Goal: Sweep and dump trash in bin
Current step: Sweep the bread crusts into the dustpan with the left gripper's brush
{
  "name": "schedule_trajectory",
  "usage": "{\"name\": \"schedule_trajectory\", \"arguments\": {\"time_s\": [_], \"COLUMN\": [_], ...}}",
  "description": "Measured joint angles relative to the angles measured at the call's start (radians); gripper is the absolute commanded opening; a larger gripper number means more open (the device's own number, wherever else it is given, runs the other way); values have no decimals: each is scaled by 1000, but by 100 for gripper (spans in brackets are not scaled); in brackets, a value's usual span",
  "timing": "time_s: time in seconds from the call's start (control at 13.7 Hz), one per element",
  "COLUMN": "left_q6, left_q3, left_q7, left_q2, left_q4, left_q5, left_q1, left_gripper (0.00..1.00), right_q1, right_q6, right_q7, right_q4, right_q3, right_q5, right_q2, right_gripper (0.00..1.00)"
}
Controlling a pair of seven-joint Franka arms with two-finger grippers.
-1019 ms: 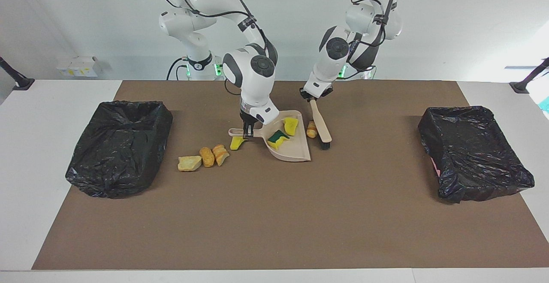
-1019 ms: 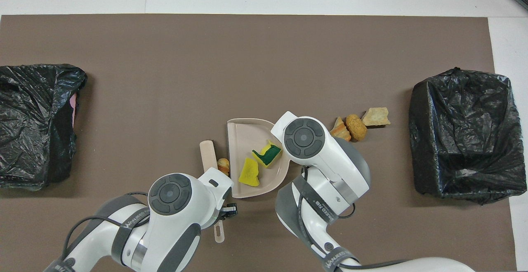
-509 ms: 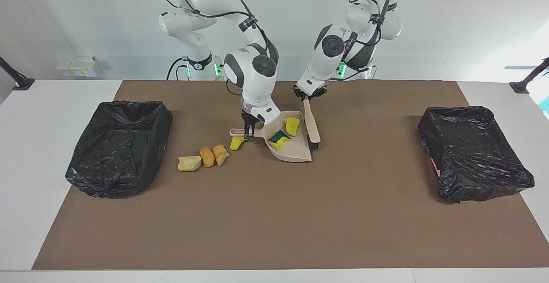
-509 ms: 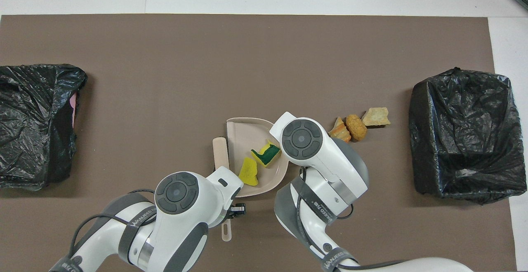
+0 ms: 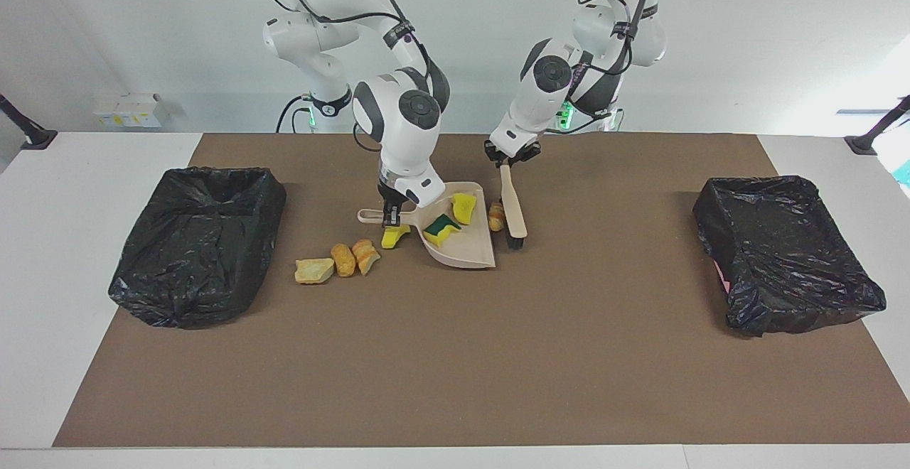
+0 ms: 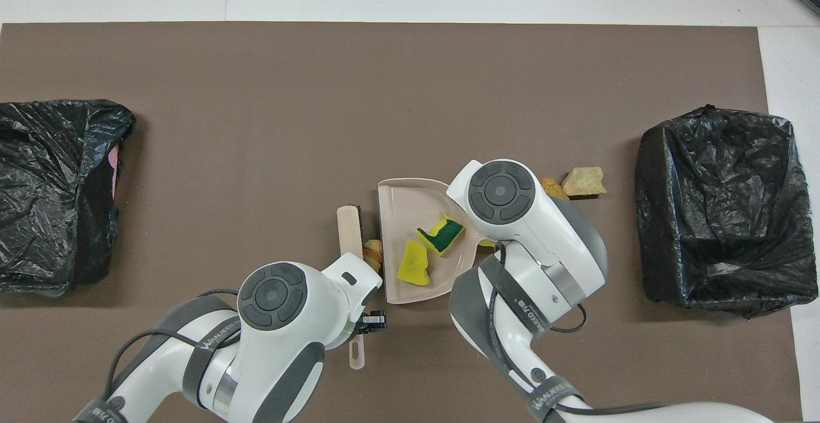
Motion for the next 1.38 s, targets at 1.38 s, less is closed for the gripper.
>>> {"name": "schedule_trajectory", "arguments": {"time_s": [1.38], "left_q6": [-100], "left_q3": [5], "left_q7": [64], "left_q2": [0], "left_q4": [4], "left_q5": [-10], "left_q1": [29], "left_gripper": [0], "right_q1": [79], "right_q6": [12], "right_q7": [52], "right_q4": [-5], "right_q3": [8], "right_q5": [-117], "right_q2": [34], "right_gripper": [0]}}
